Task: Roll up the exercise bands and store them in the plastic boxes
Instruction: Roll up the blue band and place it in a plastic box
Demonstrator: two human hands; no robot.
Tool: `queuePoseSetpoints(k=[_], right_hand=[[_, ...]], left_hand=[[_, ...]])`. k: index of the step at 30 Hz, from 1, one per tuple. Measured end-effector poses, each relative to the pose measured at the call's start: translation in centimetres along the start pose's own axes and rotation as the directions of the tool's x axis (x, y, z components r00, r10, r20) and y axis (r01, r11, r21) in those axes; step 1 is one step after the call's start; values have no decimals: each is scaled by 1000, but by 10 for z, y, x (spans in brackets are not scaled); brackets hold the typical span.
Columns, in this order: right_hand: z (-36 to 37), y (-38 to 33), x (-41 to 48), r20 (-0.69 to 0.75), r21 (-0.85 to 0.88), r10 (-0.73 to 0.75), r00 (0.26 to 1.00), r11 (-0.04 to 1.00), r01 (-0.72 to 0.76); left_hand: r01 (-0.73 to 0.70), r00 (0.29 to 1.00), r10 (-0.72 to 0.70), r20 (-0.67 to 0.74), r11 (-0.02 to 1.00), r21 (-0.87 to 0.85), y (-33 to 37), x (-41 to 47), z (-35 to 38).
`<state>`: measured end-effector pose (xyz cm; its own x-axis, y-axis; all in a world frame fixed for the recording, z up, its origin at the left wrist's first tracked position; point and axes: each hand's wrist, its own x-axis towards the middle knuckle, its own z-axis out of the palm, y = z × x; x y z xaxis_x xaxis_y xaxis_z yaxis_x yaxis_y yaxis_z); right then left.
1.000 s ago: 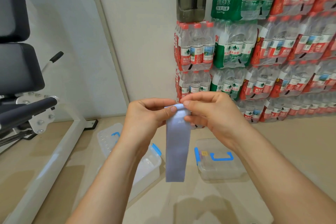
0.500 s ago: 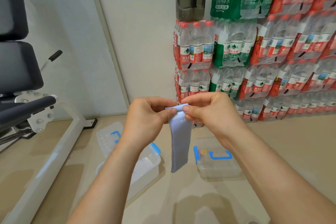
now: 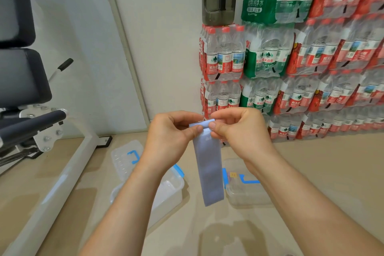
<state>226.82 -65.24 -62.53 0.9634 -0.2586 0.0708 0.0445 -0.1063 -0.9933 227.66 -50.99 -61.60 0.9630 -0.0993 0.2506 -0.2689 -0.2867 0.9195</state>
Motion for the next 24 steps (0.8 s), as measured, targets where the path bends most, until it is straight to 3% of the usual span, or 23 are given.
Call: queuePoseSetpoints(k=[5,15,24], right_hand=[[3,2,0,-91,42,-1,996,999,5],[7,6,-1,-79,-99,-120,990,989,112],[5,7,1,105,-38,4,994,999,0]], left_hand=[[13,1000,-12,25,1000,-6,0,-1,1],[48,999,-49,-20,999,-6,-4,2,-3],[-33,998,41,-39,984,175,-3,1,-3]])
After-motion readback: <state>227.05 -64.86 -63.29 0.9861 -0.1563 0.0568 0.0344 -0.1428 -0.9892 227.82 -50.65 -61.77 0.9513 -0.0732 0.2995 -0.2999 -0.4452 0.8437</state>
